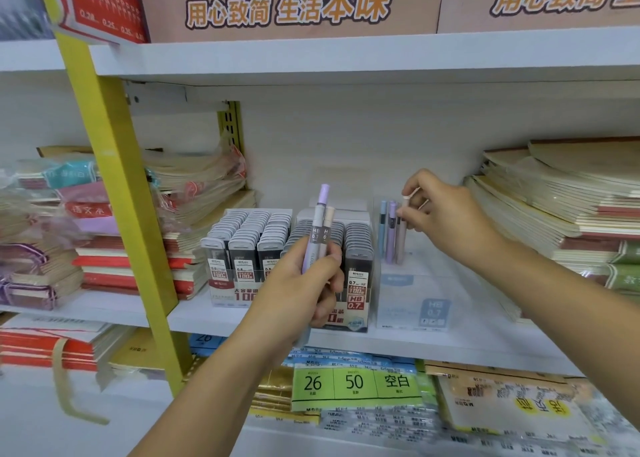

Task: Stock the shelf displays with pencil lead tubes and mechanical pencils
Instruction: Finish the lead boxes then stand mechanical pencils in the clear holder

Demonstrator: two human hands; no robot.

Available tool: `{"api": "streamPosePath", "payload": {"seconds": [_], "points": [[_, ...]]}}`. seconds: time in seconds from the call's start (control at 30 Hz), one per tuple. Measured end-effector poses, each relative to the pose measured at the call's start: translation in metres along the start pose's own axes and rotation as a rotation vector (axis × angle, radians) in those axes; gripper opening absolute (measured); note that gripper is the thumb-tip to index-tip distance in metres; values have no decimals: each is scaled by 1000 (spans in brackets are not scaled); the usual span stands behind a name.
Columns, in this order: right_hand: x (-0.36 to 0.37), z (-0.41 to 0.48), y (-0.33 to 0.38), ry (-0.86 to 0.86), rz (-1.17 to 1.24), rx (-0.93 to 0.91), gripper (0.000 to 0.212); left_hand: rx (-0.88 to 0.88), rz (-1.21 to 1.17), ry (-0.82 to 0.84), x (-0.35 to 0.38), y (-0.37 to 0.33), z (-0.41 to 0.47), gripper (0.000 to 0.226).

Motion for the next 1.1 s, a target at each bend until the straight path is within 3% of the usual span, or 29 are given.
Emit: {"api": "streamPosePath", "payload": {"seconds": [0.13, 0.23, 0.33, 0.43, 0.5, 0.6, 0.7, 0.8, 1.0, 1.1], "points": [[8, 0, 3, 14, -265, -45, 18, -5, 3, -24, 0, 0, 0, 12], [0, -3, 9, -30, -339, -61, 18, -27, -43, -14, 2, 0, -1, 31], [-12, -23, 31, -79, -38, -27, 15, -38, -66, 27, 6, -3, 0, 40], [-1, -45, 54, 286, 434, 116, 14, -50, -56, 75, 15, -3, 4, 37], [4, -54, 62, 397, 593, 147, 12, -50, -37, 107, 22, -3, 5, 28], [-1, -53, 57, 333, 746, 218, 6, -67, -34, 120, 27, -3, 5, 31], [-26, -39, 40, 119, 1013, 303, 6, -64, 129, 45, 16, -4, 3, 43], [-55, -22, 23, -106, 845, 192, 10, -42, 202, -39, 0, -3, 1, 41], [-19, -10, 10, 33, 320, 148, 11, -87, 96, -22, -6, -2, -4, 7], [1, -7, 8, 79, 255, 124, 6, -103, 31, -24, -6, -1, -4, 18]]}}
Point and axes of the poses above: each hand's wrist, its own z-axis towards the middle knuckle, its own x-axis out of the palm, y = z × x, the point moved 5 cm from there along z, towards the middle knuckle, and after that the axes turned 11 degrees about x, right-handed, at the moved point
